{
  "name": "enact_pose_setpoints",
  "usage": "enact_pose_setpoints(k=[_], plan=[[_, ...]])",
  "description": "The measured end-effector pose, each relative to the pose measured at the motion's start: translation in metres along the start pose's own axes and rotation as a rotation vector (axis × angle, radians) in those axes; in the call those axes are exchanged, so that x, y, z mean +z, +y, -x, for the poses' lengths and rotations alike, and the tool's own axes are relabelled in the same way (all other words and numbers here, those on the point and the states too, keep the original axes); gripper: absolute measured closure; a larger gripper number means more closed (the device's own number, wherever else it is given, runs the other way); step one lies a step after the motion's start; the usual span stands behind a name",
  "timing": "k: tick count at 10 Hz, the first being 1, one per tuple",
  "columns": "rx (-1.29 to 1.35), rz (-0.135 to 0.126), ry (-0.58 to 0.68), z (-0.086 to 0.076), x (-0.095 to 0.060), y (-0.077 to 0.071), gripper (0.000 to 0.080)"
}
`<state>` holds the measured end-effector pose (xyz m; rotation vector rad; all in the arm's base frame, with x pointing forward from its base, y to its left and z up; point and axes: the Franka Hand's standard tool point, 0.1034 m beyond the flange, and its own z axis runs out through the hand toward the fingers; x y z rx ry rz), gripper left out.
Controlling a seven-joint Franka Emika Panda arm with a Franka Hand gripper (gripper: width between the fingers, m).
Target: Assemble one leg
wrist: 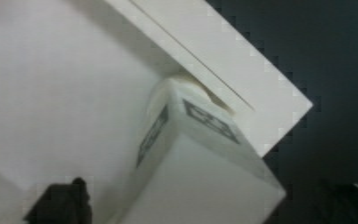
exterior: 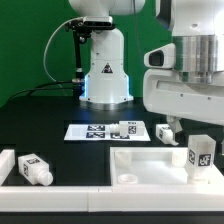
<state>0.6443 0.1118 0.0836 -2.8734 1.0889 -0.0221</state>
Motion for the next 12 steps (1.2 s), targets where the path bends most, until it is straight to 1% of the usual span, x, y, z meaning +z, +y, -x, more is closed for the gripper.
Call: enact_pose_setpoints(k=[2, 3, 4, 5, 6, 7, 8, 9, 10, 11, 12], plan=[[-0.111, -0.001, 0.002, -0.0009, 0.0001, 0.0004, 0.0151], [-0.27, 0.012, 0.011, -0.0023, 0.0001, 0.0013, 0.0151], [-0.494, 0.029, 0.018, -0.0027, 0.0008, 0.0003, 0.0151], [-0.671, 0.03, 0.001, 0.0012, 0.0036, -0.001, 0.0151], [-0.741, 0.035, -0.018, 0.0044, 0.0064, 0.0, 0.0151], [-0.709, 0.034, -0.014, 0.0032, 0.0059, 0.0002, 0.018], [-0.694, 0.036, -0.014, 0.0032, 0.0062, 0.0006, 0.018], [-0.68, 0.038, -0.013, 0.0032, 0.0064, 0.0008, 0.0361], [-0.607, 0.038, -0.012, 0.0032, 0.0065, 0.0009, 0.0361], [-0.553, 0.039, -0.011, 0.0031, 0.0066, 0.0012, 0.0515], [-0.486, 0.038, -0.007, 0.003, 0.0069, 0.0009, 0.0514]])
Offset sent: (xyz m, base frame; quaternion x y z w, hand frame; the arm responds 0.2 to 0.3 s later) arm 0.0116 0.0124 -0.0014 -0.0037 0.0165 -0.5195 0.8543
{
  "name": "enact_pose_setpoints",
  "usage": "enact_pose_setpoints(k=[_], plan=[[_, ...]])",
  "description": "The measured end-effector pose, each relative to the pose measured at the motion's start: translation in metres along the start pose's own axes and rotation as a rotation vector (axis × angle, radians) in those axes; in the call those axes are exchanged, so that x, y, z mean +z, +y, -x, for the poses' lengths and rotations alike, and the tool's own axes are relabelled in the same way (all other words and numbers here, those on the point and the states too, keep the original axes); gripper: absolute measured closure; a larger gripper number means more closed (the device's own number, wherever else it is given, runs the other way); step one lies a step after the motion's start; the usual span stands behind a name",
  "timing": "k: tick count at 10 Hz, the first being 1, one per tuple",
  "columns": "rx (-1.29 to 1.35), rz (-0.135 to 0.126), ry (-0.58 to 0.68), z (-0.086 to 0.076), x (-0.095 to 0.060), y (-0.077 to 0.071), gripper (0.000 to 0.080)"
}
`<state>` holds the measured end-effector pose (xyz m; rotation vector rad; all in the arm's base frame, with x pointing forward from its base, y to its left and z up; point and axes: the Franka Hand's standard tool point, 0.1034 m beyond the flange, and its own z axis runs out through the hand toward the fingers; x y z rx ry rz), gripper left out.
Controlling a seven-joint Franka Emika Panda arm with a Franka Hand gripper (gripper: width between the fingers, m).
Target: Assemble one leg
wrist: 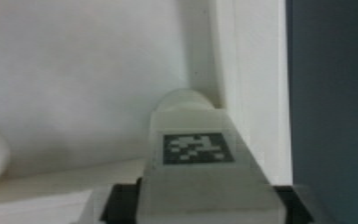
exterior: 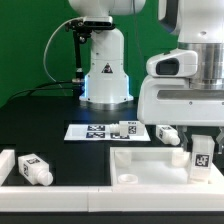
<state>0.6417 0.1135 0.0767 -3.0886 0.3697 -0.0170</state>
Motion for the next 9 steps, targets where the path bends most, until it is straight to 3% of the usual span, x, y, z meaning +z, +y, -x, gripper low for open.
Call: enact_pose_setpoints(k=[4, 9], plan=[[0.536, 0.008, 0.025, -0.0002, 0.0007, -0.0011, 0.0514], [1.254, -0.055, 0.047, 0.0017, 0.002, -0.0018, 0.0511]])
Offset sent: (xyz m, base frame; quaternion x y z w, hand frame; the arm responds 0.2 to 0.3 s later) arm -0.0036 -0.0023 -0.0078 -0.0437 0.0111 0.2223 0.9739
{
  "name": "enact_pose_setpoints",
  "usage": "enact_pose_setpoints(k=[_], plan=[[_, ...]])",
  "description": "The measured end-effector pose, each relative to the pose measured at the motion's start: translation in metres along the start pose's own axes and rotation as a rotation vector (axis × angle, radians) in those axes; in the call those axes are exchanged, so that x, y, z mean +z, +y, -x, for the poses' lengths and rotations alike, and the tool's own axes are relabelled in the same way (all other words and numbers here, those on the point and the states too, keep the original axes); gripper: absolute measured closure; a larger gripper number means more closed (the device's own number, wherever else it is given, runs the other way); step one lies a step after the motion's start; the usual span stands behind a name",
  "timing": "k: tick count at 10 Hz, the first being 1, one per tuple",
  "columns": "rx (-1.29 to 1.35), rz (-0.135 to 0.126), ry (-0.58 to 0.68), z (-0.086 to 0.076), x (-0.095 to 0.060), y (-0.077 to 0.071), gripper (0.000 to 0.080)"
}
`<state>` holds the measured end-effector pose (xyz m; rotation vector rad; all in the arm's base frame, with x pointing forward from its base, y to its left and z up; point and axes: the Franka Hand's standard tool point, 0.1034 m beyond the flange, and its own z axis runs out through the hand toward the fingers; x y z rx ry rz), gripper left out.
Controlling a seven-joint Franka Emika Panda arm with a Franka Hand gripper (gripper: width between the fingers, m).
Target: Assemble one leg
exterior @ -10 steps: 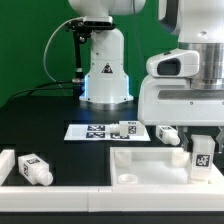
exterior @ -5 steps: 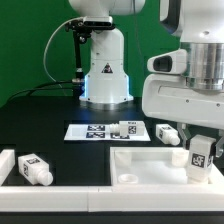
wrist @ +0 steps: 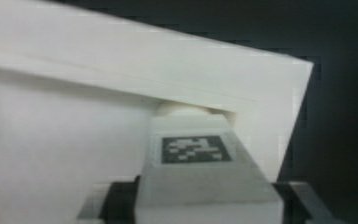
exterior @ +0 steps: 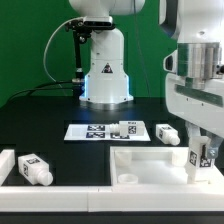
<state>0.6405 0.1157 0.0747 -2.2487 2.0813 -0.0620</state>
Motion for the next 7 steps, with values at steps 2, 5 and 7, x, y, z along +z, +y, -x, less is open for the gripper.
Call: enact_pose_setpoints(k=[2, 5, 7], plan=[[-0.003, 0.0, 0.0, 0.0, 0.0, 0.0, 0.0511], [-0.559, -0.037, 0.005, -0.012, -0.007, -0.008, 0.0178], [-0.702, -0.043, -0.005, 0.006, -0.005, 0.0, 0.0158]])
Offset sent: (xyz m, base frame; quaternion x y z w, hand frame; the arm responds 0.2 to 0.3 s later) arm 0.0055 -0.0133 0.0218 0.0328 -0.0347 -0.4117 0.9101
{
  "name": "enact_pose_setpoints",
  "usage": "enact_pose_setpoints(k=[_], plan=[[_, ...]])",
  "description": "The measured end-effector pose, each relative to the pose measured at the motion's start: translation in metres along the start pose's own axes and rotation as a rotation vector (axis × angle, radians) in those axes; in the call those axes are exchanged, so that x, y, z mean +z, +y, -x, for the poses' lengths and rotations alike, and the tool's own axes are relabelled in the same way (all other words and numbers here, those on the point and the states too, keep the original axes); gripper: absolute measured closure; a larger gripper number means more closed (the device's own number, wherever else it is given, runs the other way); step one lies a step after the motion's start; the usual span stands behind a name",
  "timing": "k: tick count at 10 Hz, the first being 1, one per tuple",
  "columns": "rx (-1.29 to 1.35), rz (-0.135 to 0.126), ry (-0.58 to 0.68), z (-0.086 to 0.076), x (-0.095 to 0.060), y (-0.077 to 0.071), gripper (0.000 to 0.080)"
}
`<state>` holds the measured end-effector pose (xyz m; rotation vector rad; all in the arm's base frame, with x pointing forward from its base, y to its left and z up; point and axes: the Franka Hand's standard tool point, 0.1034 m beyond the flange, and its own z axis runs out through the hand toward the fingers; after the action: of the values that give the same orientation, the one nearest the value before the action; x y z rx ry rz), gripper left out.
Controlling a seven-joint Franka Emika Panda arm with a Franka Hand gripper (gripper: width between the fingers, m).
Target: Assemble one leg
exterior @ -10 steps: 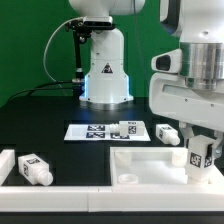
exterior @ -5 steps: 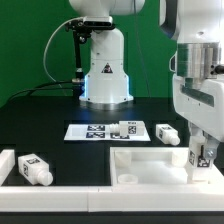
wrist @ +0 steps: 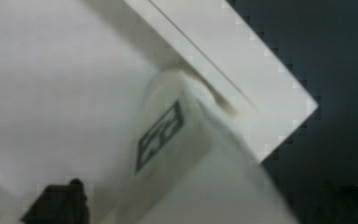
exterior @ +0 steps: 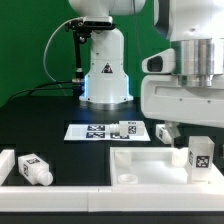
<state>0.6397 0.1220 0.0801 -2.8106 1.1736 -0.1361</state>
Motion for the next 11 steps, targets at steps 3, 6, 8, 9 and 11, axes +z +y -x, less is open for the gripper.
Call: enact_pose_setpoints(k=[3, 6, 8, 9, 11], plan=[[-0.202, 0.003, 0.0, -0.0004, 0.0009, 0.0018, 0.0151], [-0.576, 0.009, -0.023, -0.004, 0.0014, 0.0018, 0.0151], [-0.549, 0.01, -0.023, -0.0042, 0.0015, 0.002, 0.0409], [-0.515, 0.013, -0.023, -0.0057, 0.0019, 0.0041, 0.0409], [-0.373, 0.018, -0.021, -0.0071, 0.0023, 0.0057, 0.0507]])
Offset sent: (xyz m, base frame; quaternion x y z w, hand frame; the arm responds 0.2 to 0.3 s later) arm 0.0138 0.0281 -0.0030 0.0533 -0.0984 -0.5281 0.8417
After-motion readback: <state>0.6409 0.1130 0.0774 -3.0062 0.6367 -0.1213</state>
